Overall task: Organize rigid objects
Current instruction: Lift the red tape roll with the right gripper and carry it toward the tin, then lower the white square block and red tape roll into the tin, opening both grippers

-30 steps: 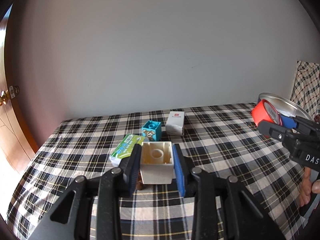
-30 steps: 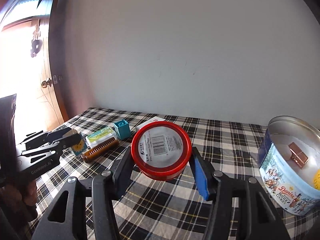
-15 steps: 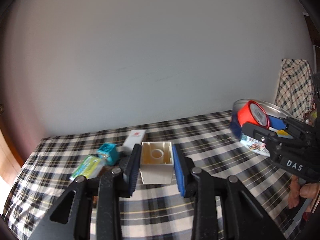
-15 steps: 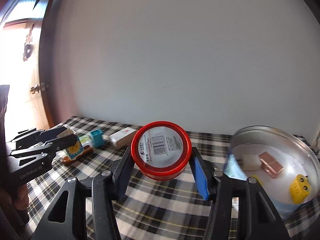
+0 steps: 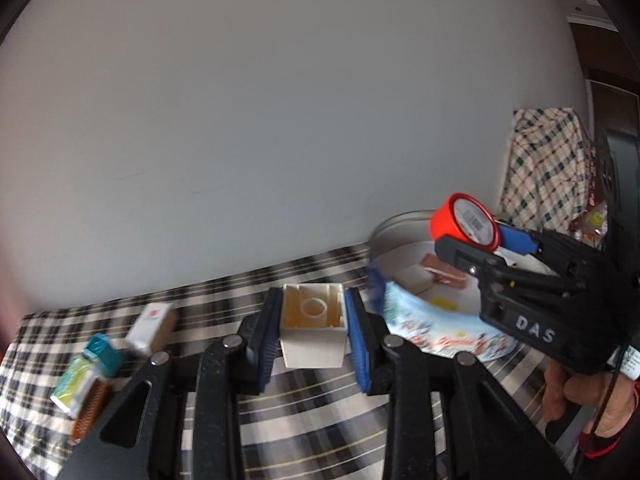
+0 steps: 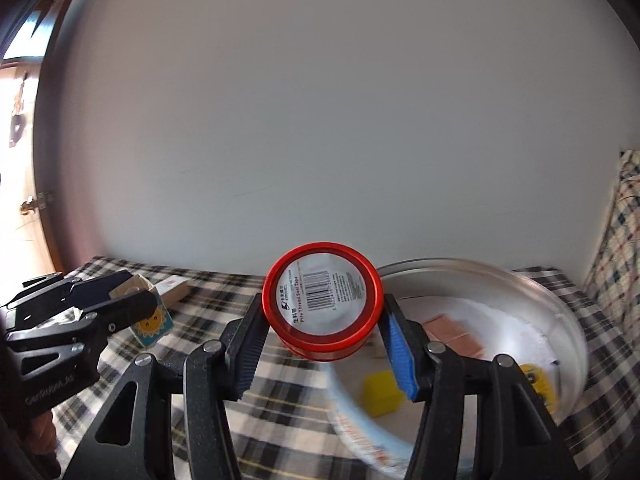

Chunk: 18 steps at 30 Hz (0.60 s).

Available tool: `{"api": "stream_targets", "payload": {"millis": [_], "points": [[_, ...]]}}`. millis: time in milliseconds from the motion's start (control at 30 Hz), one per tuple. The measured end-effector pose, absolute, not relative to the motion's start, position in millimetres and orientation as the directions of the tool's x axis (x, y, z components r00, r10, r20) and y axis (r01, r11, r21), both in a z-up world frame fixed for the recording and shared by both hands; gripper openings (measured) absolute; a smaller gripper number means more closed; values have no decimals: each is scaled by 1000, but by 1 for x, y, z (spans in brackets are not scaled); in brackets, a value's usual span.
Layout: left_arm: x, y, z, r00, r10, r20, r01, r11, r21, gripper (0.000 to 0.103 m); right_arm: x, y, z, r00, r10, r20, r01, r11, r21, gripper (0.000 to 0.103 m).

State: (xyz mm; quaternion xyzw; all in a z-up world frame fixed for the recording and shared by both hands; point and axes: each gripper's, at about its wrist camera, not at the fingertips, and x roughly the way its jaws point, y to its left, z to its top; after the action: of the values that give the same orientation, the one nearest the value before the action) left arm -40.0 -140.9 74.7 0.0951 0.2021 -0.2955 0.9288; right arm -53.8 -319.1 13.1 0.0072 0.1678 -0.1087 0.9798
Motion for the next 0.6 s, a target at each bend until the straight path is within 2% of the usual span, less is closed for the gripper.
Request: {"api": "stream_targets", "payload": {"millis": [267, 600], "points": [[-47, -200, 69, 700, -558, -445, 642, 765, 51, 30, -68, -390, 17, 887, -332, -320, 352, 936, 4, 57], [-48, -284, 59, 653, -593, -472, 680, 733, 20, 30, -75, -461, 15, 826, -432, -362, 470, 882, 20, 57]]}}
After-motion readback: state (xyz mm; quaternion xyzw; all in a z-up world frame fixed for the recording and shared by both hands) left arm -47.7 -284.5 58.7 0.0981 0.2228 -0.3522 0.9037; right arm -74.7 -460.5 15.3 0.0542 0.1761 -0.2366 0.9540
